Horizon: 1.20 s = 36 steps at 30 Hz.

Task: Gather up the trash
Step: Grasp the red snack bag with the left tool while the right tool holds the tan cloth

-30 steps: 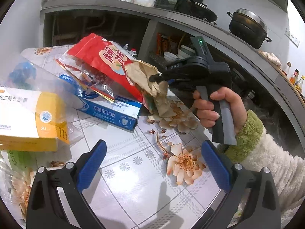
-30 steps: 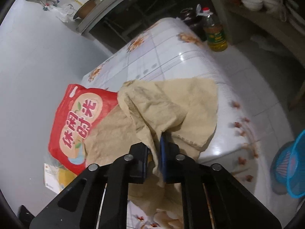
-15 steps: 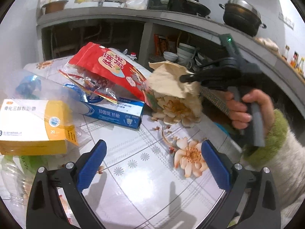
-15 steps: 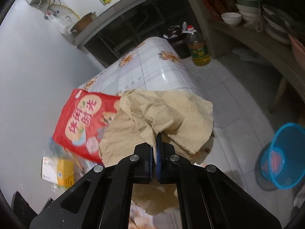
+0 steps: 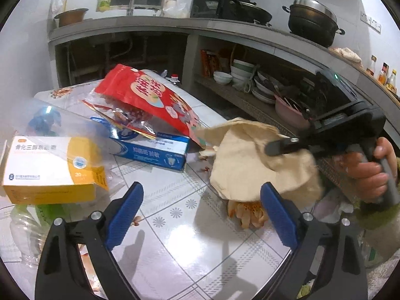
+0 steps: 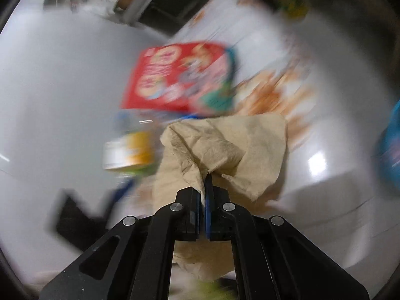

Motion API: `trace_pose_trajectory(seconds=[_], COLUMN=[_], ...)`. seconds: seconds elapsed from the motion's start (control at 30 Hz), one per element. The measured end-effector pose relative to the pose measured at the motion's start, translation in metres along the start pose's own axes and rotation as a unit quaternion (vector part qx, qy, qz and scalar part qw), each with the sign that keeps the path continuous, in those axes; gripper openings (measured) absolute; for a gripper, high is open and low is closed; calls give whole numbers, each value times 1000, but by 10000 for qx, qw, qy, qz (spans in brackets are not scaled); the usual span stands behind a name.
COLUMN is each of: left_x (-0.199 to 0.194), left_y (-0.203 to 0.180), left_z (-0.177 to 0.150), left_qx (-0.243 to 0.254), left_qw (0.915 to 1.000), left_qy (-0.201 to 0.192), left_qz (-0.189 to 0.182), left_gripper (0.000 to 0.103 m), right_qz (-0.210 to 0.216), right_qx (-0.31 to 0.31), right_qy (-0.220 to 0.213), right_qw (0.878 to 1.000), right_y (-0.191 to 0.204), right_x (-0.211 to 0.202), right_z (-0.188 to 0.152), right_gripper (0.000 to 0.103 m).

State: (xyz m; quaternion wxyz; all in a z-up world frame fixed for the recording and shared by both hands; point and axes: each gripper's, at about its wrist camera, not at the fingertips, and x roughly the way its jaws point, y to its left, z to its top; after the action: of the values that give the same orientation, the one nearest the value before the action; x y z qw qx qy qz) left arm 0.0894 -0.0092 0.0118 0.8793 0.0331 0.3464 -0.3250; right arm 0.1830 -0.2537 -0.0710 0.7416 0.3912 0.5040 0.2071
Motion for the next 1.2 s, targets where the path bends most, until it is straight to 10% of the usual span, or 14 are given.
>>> trace_pose_trajectory(seconds=[0.1,0.43,0.63,0.87,1.2], left_x=[-3,-34,2,92,157], left_y=[6,47,88,144,161], left_z=[3,87,154,201,230], left_qx=[-114,-226,-566,-1206,-1318], left_qw=[9999,9932,9949,9754,9646], left_qy=[-77,-456,416,1764,2141], left_qz=[60,1046,720,536,795], left_gripper=[91,78,70,66,66], right_qz=[779,-790,-826,-712,-661], right_qx=[576,378,216,175,203], right_qy=[156,-280,-343,-354,-352], right_qw=[9952,9958,9958,9967,9970], right_y=[-19,-39,-39,-49,-59], right_x=[5,21,30,17,7], right_z=[0,1,1,-7,-7], right_gripper=[2,2,2,2,2])
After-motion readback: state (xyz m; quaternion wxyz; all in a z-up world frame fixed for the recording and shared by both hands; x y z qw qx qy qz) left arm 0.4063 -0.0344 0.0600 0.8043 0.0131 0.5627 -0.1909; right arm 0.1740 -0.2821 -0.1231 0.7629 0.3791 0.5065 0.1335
